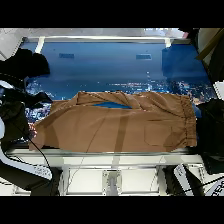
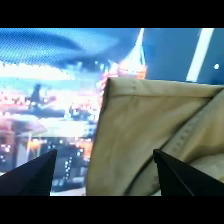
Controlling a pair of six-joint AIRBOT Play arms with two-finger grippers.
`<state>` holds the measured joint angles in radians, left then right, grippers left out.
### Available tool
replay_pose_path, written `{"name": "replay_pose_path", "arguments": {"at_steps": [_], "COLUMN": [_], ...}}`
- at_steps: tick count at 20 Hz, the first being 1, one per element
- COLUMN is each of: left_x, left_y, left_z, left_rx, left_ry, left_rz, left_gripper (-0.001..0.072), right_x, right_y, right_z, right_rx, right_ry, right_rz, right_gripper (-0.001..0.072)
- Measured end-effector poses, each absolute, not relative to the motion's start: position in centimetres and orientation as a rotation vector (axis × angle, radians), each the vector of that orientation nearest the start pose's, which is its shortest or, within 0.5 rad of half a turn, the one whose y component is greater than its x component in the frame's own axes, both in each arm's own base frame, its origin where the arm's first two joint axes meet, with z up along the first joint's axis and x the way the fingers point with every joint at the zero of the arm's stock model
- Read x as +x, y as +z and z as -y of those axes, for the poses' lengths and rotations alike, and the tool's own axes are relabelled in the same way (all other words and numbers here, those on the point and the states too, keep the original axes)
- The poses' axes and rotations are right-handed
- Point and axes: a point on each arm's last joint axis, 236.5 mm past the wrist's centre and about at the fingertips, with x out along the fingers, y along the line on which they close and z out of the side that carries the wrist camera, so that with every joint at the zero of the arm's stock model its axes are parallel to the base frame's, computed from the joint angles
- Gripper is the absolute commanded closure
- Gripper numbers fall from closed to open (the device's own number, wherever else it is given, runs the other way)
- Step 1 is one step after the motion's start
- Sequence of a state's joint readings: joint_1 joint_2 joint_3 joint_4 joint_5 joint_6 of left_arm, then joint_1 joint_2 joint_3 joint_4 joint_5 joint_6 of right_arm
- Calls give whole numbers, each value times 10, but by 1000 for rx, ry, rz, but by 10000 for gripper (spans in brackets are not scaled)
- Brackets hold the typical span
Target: Fold the clothes and pants, and hang the long-sleeved shirts on hangers.
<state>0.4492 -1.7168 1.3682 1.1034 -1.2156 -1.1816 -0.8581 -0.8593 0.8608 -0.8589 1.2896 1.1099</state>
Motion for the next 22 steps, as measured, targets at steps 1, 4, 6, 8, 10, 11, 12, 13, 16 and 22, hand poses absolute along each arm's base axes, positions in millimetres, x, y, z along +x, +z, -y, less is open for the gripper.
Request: {"name": "replay_pose_path", "arguments": {"at_steps": [1, 4, 6, 8, 10, 11, 12, 13, 16, 22], "left_x": [422, 428, 435, 439, 441, 440, 440, 439, 432, 440], "left_y": [-84, -91, -91, -93, -96, -99, -101, -105, -111, -98], "left_z": [-94, -86, -76, -70, -65, -62, -60, -57, -52, -58], "left_rx": [-471, -501, -536, -558, -579, -587, -596, -601, -604, -609], "left_ry": [-130, -162, -209, -236, -259, -269, -277, -286, -309, -310], "left_rz": [-1356, -1348, -1320, -1306, -1304, -1309, -1315, -1323, -1354, -1313], "left_gripper": [4, 4, 4, 4, 6, 40, 167, 346, 623, 696], "right_x": [289, 289, 289, 290, 290, 290, 290, 290, 290, 292], "right_y": [84, 85, 85, 86, 86, 86, 86, 86, 87, 87], "right_z": [107, 107, 107, 106, 106, 105, 105, 105, 105, 107], "right_rx": [627, 629, 633, 637, 639, 640, 641, 641, 643, 641], "right_ry": [-58, -58, -56, -55, -53, -52, -52, -52, -51, -59], "right_rz": [-868, -867, -864, -862, -861, -861, -861, -861, -859, -851], "right_gripper": [237, 237, 237, 237, 237, 237, 237, 237, 237, 334]}}
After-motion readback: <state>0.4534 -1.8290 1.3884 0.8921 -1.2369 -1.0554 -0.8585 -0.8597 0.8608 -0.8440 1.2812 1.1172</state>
